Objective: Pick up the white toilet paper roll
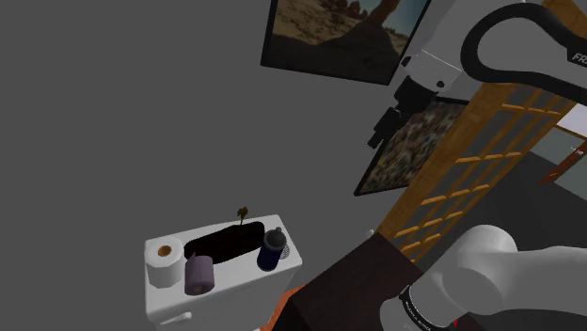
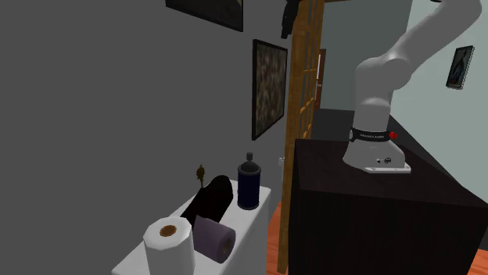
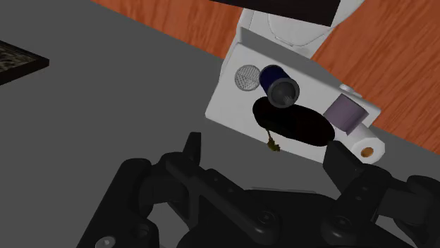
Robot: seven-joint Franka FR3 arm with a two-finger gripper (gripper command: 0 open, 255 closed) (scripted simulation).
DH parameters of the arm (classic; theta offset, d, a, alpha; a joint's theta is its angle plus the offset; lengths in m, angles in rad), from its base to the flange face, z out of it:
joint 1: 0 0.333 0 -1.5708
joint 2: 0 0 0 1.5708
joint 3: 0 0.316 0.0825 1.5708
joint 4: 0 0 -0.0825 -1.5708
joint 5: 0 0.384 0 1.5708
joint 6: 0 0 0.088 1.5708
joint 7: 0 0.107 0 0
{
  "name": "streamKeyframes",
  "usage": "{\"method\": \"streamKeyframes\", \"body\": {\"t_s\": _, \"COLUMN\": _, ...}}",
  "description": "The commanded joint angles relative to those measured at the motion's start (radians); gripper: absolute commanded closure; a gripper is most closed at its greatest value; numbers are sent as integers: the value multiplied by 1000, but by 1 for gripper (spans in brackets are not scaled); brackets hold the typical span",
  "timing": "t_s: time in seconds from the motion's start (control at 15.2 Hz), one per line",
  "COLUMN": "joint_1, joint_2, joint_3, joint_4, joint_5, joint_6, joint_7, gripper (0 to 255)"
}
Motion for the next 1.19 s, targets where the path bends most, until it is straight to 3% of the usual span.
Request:
{"method": "streamKeyframes", "body": {"t_s": 0.0, "joint_1": 0, "joint_2": 0, "joint_3": 0, "joint_4": 0, "joint_5": 0, "joint_6": 0, "joint_7": 0, "gripper": 0}}
{"method": "streamKeyframes", "body": {"t_s": 0.59, "joint_1": 83, "joint_2": -185, "joint_3": 291, "joint_4": -305, "joint_5": 52, "joint_6": 337, "joint_7": 192, "gripper": 0}}
{"method": "streamKeyframes", "body": {"t_s": 0.92, "joint_1": 118, "joint_2": -193, "joint_3": 503, "joint_4": -414, "joint_5": 77, "joint_6": 541, "joint_7": 333, "gripper": 0}}
{"method": "streamKeyframes", "body": {"t_s": 1.12, "joint_1": 110, "joint_2": -161, "joint_3": 653, "joint_4": -452, "joint_5": 81, "joint_6": 669, "joint_7": 433, "gripper": 0}}
